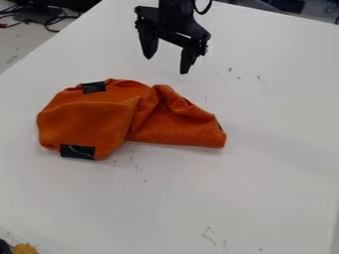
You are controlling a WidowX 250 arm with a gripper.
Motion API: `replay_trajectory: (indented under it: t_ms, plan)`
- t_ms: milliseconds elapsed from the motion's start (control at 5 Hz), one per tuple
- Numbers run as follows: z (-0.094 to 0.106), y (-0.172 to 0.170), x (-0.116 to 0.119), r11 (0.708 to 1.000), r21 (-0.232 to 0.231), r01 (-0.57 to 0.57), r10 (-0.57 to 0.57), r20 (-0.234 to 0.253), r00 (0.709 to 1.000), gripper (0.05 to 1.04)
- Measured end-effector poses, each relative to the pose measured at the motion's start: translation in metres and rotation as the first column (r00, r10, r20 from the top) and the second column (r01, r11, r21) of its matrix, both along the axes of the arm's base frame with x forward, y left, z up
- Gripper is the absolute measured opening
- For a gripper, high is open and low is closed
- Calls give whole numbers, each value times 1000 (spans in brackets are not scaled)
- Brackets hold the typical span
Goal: Drag cloth from centre to bottom left of the table
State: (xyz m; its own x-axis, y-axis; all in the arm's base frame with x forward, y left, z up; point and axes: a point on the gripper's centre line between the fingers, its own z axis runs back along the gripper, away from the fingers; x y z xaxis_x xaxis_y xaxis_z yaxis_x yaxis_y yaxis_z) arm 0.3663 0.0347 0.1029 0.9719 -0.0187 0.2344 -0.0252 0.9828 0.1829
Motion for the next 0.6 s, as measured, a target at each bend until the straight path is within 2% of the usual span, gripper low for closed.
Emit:
replay_trajectory:
  t_ms: [200,400,600]
  plan:
    - [-12,0,-4,1000,-3,-7,6,-36,999,1001]
    - [-20,1,-18,999,-3,-51,51,-50,997,1001]
    - [-10,10,-46,989,-10,-145,145,-27,989,1001]
